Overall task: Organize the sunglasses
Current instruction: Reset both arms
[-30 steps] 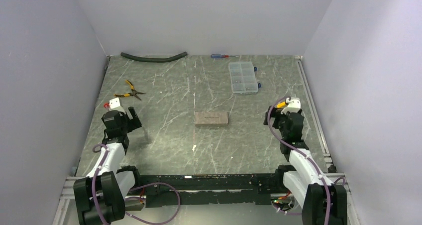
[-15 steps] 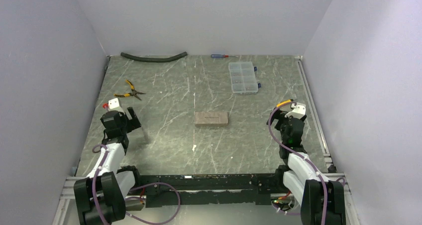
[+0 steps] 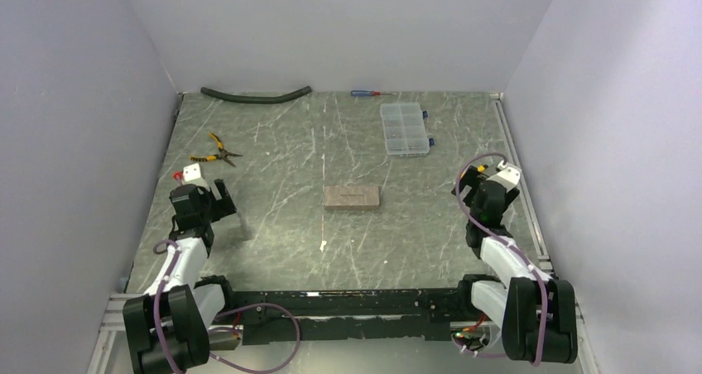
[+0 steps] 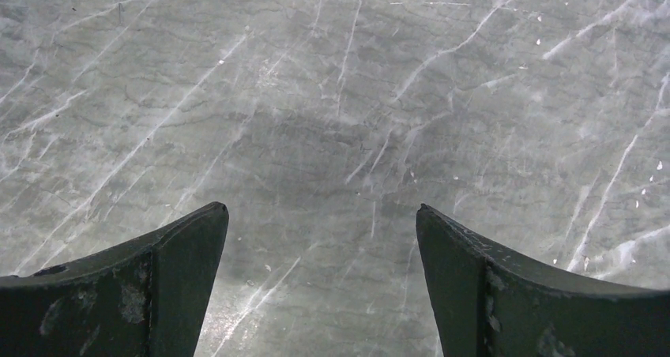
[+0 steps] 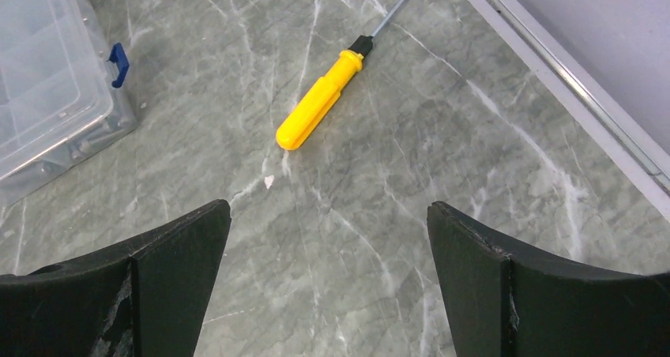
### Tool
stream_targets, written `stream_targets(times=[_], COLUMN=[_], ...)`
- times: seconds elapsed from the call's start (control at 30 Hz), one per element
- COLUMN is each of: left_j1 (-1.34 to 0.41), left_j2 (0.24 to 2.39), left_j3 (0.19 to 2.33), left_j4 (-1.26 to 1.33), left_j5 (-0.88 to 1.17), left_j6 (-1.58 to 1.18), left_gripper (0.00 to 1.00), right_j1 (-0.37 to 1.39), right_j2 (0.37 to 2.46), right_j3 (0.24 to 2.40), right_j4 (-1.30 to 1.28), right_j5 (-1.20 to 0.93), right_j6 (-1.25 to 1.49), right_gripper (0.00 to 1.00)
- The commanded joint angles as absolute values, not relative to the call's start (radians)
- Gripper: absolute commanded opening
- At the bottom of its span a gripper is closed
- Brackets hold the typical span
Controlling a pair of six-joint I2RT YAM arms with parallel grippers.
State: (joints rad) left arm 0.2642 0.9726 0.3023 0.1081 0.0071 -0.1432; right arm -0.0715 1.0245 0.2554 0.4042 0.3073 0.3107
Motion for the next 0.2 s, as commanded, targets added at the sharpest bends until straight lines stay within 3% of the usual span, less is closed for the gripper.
stream_targets(times=[0.0,0.17], left_j1=[0.267,0.267], left_j2=[0.973,0.972], left_j3=[0.324,0.324], left_j4=[0.133,0.131], left_j5=[0.045,0.038], left_j6=[-0.131,-0.134], left_gripper=[0.95,0.94], right_j1=[-0.074,-0.072], right_j2=[0.991,0.912], right_j3=[0.233,0.155], right_j4=[0.432,0.533], right_j5=[0.344,0.351], right_j6=[0.333,0.319], right_gripper=[0.98,0.99])
